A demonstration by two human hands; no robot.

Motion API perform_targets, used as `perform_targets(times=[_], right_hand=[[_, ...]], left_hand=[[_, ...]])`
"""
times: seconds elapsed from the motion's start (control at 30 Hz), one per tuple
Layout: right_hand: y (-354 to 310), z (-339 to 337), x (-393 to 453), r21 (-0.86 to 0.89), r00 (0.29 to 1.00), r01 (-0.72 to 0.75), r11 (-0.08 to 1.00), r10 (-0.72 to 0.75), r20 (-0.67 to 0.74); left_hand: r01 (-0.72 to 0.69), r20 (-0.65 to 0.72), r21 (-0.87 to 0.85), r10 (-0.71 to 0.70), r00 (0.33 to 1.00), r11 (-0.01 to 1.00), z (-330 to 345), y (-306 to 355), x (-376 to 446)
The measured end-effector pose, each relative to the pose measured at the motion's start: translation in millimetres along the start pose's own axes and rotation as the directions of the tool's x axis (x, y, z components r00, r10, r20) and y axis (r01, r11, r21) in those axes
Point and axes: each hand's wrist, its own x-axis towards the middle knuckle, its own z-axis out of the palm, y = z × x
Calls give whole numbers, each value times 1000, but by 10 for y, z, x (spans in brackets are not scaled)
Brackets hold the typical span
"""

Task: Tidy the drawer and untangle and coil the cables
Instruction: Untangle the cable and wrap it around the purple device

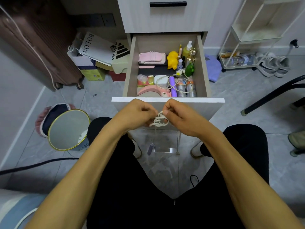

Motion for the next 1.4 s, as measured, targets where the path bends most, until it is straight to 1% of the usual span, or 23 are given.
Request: perform_targets(times=[0.07,0.17,0.23,0.3,0.47,0.53,0.57,0.63,0.7,0.77,0.83,0.9,0.97,1.03,1.07,1.13,1.17,1.2,1.23,1.27,1.3,1.37,1.4], right_hand=[[29,-4,-35,-51,1000,1,999,-1,2],[20,27,-78,-110,999,26,994,-22,33],[8,60,-85,-179,997,74,981,-67,46],[-3,52,-60,-245,996,86,966,-81,29],[-45,-88,29,-288,999,22,957,-9,49],[-46,-117,45,-275,1000,25,961,-19,23],[-42,-126,45,-244,1000,23,970,-25,-5],[-44,-132,41,-128,997,2,992,-12,-80],[-50,-124,20,-24,994,-24,999,21,-104],[-49,-103,-3,6,997,-24,1000,25,-66],[-41,-73,-26,5,1000,-15,1000,15,-6],[-33,-53,-30,-5,1000,-2,1000,2,21],[-29,-25,-22,5,1000,-18,1000,18,2],[-33,-7,-42,39,999,-48,998,49,-20],[-38,-5,-58,57,998,-60,997,62,-24],[-59,-6,-71,98,996,-77,992,81,-38],[-67,-4,-67,114,995,-78,990,83,-48],[-83,-12,-48,113,995,-74,991,81,-54],[-88,-16,-34,99,996,-73,992,79,-51],[-92,-2,-20,84,996,-75,994,79,-42],[-82,6,-18,74,996,-82,994,84,-33],[-44,23,-40,80,994,-101,992,103,-27],[-28,29,-52,94,994,-106,990,109,-29]], left_hand=[[-78,47,209,70,996,975,5,1,-2],[-168,123,492,123,985,854,12,56,-38],[-170,94,552,142,985,816,11,113,-43],[-138,17,539,153,988,831,30,138,-36],[-51,-199,247,103,975,968,205,45,-24],[-3,-261,22,8,965,1000,270,16,-11],[29,-269,-149,-69,961,988,296,27,-8],[92,-205,-495,-219,954,864,321,70,-14],[125,-155,-580,-260,953,805,290,63,-1],[105,-142,-374,-169,975,921,195,3,50],[-46,-68,4,46,997,999,75,-31,97],[-221,38,284,219,975,933,23,-20,149],[-304,66,444,307,949,843,16,11,167],[-288,-13,484,336,942,827,13,9,177],[-260,-92,433,329,940,863,30,-3,175],[-177,-281,128,207,937,976,95,-38,175],[-105,-331,-105,64,941,989,149,-53,159],[-22,-318,-319,-84,944,948,203,-59,144],[48,-268,-443,-183,946,895,256,-88,144],[83,-224,-455,-204,953,887,276,-124,135],[51,-202,-356,-131,971,933,273,-172,141],[-190,-103,39,193,976,981,187,-259,161],[-313,-12,223,324,946,923,130,-272,177]])
